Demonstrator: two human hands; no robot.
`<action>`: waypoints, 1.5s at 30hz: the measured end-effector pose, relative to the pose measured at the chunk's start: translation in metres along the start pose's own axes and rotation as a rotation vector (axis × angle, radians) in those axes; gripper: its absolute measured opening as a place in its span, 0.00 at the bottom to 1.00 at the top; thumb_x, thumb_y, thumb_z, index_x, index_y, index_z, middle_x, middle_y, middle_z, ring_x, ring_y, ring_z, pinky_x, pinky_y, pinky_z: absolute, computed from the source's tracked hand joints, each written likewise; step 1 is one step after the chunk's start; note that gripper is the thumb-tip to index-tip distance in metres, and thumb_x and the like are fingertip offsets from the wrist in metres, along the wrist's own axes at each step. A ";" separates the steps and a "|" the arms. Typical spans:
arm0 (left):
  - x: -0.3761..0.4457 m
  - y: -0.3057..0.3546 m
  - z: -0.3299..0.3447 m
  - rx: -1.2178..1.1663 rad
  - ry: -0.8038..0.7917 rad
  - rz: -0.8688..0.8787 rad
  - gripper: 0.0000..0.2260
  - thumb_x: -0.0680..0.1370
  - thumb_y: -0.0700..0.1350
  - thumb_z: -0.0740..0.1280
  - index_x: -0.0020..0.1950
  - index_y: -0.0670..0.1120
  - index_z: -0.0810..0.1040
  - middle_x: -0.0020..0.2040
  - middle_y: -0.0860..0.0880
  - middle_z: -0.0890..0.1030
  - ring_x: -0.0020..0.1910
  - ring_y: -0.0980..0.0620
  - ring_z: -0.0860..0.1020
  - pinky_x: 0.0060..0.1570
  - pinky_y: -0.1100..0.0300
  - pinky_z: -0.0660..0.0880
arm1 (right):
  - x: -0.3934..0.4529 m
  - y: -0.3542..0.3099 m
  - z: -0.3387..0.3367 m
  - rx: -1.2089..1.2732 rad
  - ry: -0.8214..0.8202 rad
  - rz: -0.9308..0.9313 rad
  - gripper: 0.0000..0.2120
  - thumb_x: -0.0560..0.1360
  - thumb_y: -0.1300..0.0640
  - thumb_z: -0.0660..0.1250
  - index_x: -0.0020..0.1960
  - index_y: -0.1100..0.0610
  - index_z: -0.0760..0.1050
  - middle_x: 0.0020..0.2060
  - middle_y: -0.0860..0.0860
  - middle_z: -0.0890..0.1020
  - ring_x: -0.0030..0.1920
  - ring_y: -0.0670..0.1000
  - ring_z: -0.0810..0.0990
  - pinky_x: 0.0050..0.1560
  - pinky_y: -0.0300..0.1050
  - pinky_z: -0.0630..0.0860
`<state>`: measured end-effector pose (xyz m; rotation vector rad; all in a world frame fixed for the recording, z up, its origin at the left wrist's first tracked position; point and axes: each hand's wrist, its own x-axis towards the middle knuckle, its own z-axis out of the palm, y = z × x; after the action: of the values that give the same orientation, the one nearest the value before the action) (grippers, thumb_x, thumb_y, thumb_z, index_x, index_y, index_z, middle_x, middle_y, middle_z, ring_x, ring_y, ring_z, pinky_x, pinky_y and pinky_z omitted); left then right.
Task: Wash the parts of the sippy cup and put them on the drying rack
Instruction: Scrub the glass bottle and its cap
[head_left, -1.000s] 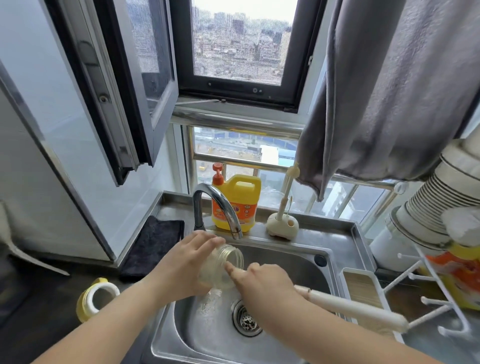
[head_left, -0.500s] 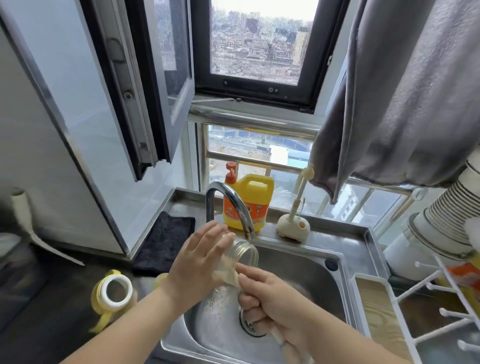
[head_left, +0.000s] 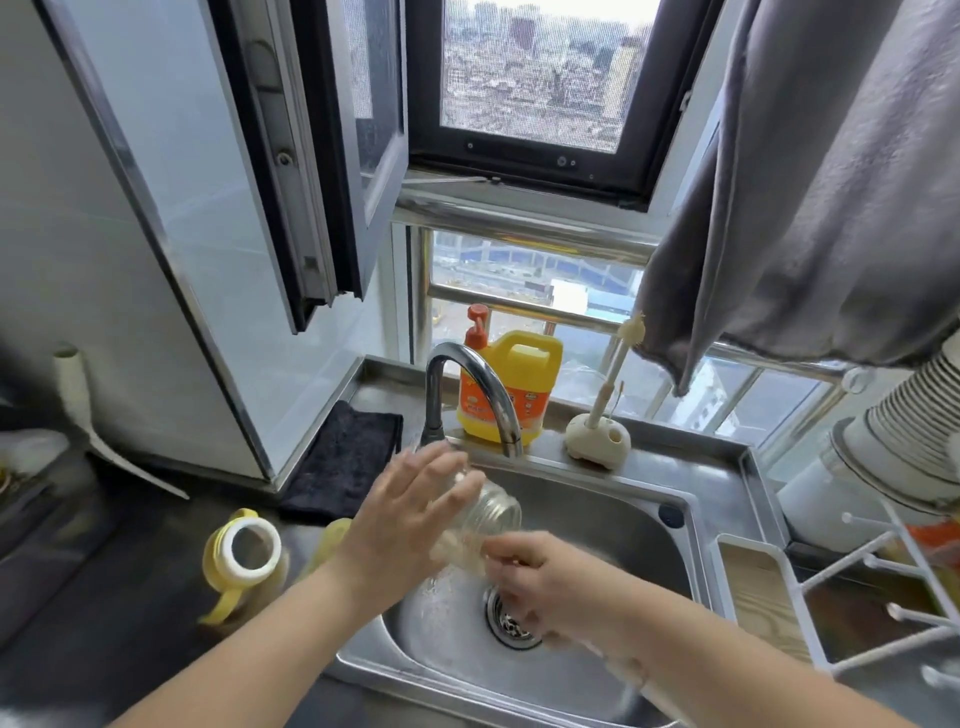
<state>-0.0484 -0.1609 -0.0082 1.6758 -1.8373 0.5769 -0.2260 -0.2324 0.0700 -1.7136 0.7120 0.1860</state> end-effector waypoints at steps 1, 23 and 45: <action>0.002 0.003 -0.001 0.016 0.080 -0.037 0.29 0.65 0.43 0.74 0.63 0.47 0.68 0.63 0.46 0.70 0.65 0.44 0.69 0.60 0.43 0.72 | -0.001 -0.003 0.000 0.331 -0.047 0.055 0.10 0.82 0.58 0.54 0.58 0.50 0.72 0.24 0.46 0.65 0.21 0.44 0.63 0.22 0.32 0.59; 0.021 -0.007 -0.009 -0.032 -0.326 -0.018 0.40 0.52 0.53 0.79 0.60 0.48 0.68 0.55 0.50 0.80 0.57 0.46 0.78 0.57 0.50 0.76 | -0.011 -0.009 -0.015 -1.196 0.207 -0.152 0.32 0.77 0.64 0.56 0.75 0.41 0.52 0.53 0.56 0.78 0.50 0.60 0.78 0.40 0.49 0.68; 0.039 -0.014 0.004 -0.048 -0.153 -0.029 0.33 0.63 0.66 0.64 0.60 0.48 0.71 0.54 0.48 0.80 0.57 0.49 0.73 0.61 0.41 0.71 | 0.006 -0.014 -0.031 -0.910 0.196 -0.170 0.22 0.80 0.57 0.57 0.70 0.37 0.64 0.51 0.50 0.80 0.50 0.54 0.79 0.43 0.44 0.72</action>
<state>-0.0365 -0.1938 0.0145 1.7538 -1.9137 0.3985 -0.2213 -0.2624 0.0872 -2.6794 0.6590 0.2459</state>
